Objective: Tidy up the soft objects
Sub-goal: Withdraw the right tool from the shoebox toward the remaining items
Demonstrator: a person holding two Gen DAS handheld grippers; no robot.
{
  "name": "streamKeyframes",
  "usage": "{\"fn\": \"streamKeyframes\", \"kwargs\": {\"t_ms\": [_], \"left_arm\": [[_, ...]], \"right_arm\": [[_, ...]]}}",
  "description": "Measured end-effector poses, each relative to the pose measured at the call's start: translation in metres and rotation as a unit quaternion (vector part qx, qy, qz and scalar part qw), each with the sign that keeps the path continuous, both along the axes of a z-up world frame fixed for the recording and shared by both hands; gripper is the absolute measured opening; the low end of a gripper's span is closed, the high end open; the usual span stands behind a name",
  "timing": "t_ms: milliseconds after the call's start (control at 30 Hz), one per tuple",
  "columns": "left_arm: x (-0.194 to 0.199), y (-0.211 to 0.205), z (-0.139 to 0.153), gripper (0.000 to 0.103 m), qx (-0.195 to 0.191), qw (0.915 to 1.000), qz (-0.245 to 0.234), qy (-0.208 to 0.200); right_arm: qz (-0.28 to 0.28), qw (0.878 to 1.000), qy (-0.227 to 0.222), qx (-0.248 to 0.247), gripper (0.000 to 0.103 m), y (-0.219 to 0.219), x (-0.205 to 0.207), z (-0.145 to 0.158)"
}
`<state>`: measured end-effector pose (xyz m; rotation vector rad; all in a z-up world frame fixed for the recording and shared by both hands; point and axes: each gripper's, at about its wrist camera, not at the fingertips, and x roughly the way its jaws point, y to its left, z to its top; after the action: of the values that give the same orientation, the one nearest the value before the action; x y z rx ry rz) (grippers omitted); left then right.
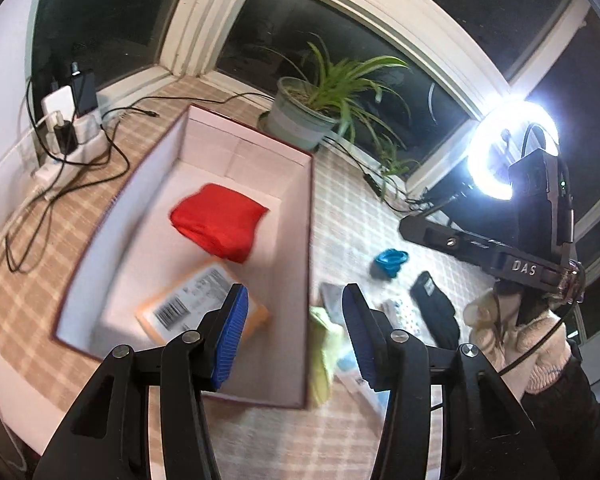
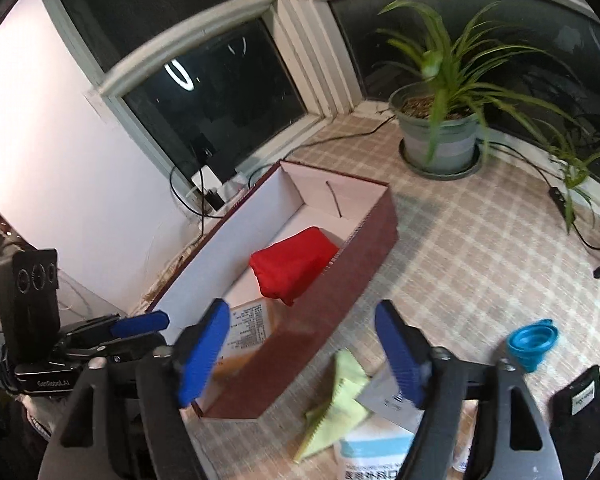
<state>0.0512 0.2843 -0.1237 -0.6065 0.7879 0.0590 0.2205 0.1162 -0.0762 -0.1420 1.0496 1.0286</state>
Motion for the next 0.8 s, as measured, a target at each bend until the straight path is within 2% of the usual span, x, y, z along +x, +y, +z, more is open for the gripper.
{"fn": "streamKeyframes", "kwargs": {"t_ms": [233, 433, 567, 800], "left_arm": [[-0.009, -0.049, 0.001, 0.055, -0.019, 0.9997, -0.016, -0.004], [-0.012, -0.09, -0.015, 0.058, -0.042, 0.9987, -0.026, 0.011], [-0.017, -0.115, -0.033, 0.058, -0.073, 0.9965, -0.024, 0.032], [-0.021, -0.144, -0.064, 0.058, -0.118, 0.9909, -0.014, 0.062]], "right_arm": [[-0.008, 1.0, 0.005, -0.005, 0.074, -0.064, 0.008, 0.0], [-0.004, 0.999, 0.029, -0.04, 0.074, -0.114, 0.007, -0.02], [-0.003, 0.997, 0.064, -0.053, 0.074, -0.144, 0.007, -0.038], [-0.006, 0.987, 0.151, -0.056, 0.074, -0.189, 0.001, -0.078]]}}
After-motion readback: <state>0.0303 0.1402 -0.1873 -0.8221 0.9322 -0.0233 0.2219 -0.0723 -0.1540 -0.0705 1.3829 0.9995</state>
